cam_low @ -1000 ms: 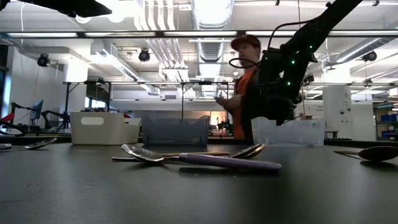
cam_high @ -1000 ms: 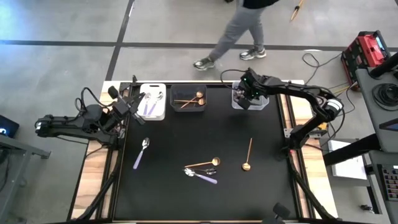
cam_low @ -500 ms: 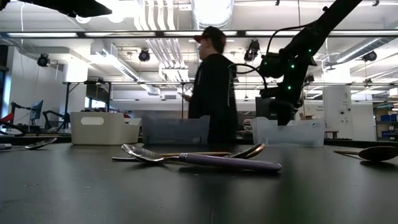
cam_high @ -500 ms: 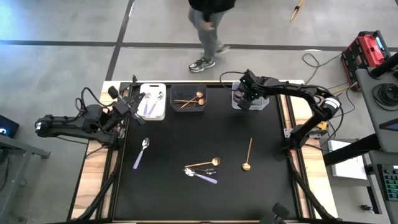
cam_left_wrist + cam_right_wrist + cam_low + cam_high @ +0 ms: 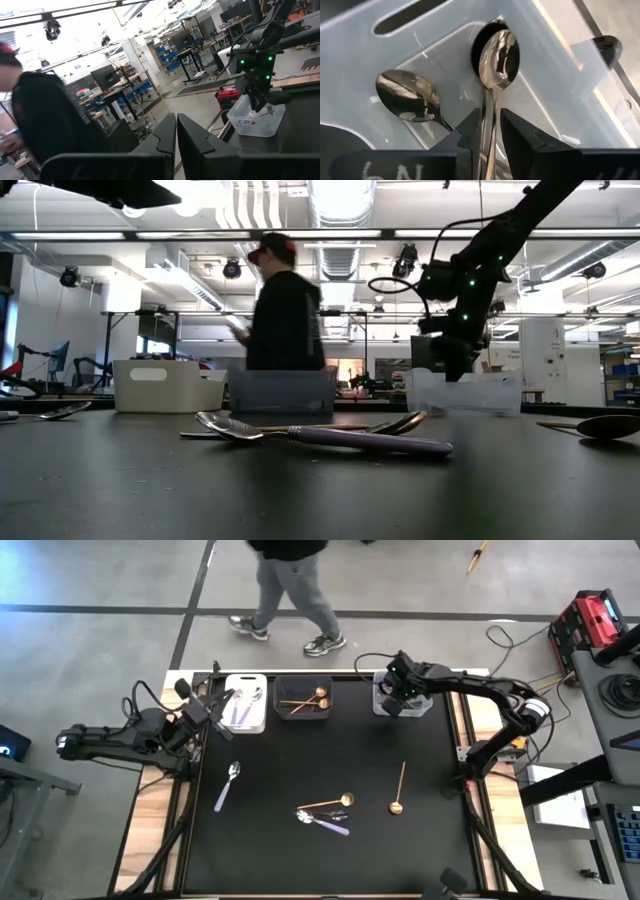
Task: Sort silverware by color (type)
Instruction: Put the purple spoon into the white bin
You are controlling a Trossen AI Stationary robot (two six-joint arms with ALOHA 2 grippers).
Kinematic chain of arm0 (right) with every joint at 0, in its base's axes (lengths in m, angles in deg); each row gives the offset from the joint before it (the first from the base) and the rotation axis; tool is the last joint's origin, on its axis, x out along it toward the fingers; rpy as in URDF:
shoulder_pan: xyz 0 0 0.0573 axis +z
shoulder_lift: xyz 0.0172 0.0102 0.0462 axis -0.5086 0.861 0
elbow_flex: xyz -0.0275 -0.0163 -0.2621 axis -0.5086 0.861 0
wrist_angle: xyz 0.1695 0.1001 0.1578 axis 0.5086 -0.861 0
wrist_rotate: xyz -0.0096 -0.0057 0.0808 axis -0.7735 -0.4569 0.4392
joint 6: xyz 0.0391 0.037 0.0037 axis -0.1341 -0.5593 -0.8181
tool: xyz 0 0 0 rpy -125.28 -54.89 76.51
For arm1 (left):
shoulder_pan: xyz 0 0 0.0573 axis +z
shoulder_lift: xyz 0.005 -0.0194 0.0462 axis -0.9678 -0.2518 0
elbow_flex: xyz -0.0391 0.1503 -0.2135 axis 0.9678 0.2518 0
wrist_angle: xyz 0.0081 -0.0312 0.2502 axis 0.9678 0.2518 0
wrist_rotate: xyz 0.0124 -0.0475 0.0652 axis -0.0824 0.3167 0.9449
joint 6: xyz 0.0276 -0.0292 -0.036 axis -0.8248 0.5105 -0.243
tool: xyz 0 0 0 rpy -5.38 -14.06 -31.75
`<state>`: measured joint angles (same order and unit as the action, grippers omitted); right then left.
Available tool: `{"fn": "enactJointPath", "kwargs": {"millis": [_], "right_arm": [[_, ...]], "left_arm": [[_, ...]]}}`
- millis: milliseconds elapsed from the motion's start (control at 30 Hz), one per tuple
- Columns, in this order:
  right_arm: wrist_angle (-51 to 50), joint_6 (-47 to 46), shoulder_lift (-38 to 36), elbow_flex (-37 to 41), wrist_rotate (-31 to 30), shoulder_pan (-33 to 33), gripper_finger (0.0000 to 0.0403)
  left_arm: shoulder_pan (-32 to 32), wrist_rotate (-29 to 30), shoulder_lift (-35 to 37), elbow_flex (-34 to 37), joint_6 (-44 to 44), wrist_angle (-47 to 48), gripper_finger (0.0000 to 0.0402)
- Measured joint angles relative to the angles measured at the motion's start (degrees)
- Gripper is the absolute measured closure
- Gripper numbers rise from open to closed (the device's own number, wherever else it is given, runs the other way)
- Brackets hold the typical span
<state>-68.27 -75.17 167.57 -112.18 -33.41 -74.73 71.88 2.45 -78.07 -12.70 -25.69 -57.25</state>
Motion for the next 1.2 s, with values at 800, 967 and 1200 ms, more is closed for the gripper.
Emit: {"fn": "enactJointPath", "kwargs": {"millis": [800,967,1200], "right_arm": [[13.59,-4.75,-12.25,0.0,0.42,14.98,0.0344],[19.22,-4.12,-12.08,0.93,0.41,18.29,0.0344],[33.4,-1.4,-12.05,5.54,0.43,21.69,0.0344]], "left_arm": [[-0.01,0.02,-7.19,0.0,22.33,7.62,0.0401],[0.01,-0.03,-8.86,-0.11,33.72,13.41,0.0401],[-0.01,-12.07,-14.21,-0.81,46.8,13.89,0.0401]]}}
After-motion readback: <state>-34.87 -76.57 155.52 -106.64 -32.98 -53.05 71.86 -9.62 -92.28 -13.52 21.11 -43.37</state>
